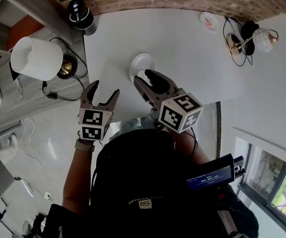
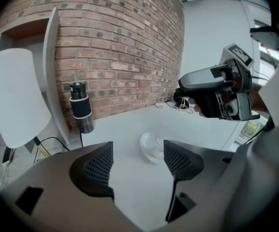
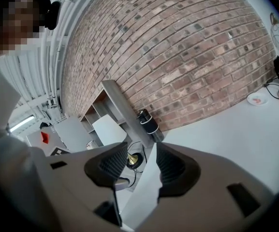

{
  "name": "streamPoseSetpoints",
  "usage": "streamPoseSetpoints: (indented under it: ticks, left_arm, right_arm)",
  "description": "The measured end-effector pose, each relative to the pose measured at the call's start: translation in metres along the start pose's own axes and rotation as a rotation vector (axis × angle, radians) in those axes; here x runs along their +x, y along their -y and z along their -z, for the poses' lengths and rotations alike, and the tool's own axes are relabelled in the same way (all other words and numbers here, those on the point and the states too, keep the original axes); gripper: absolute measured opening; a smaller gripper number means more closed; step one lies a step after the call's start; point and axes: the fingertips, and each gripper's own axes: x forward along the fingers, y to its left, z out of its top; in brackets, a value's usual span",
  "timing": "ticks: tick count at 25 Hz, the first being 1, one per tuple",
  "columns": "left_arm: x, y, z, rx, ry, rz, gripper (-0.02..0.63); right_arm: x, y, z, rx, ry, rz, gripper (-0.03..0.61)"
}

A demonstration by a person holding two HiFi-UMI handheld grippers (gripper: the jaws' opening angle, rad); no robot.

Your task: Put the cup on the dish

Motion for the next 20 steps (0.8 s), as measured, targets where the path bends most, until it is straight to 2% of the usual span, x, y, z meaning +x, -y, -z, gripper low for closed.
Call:
streamPoseSetpoints:
  ticks: [3,9,16,20]
  left_arm:
    - [-0.020,-0.013,-0.006,0.002,0.030,-0.028,0.328]
    - [-0.059,-0.038,-0.016,-0.049,0.112,-0.075,0.327]
    - [-0.097,-0.062,-0.023,-0.216,0.195,-0.129,0.327]
    - [-0.109,-0.059,-0.023,-0.260,0.223,-0.149,0.325]
  right_arm:
    - [0.012,-0.015,0.002,-0.006,-0.004,-0.019,0.189]
    - [0.036,-0.046,0.004,-0.020,-0.014,-0.072,0.189]
    - [0.056,-0.078,0.005,-0.063,-0.066,-0.163,0.189]
    - [0.058,-0.091,0.003,-0.101,-0.079,-0.217,0.189]
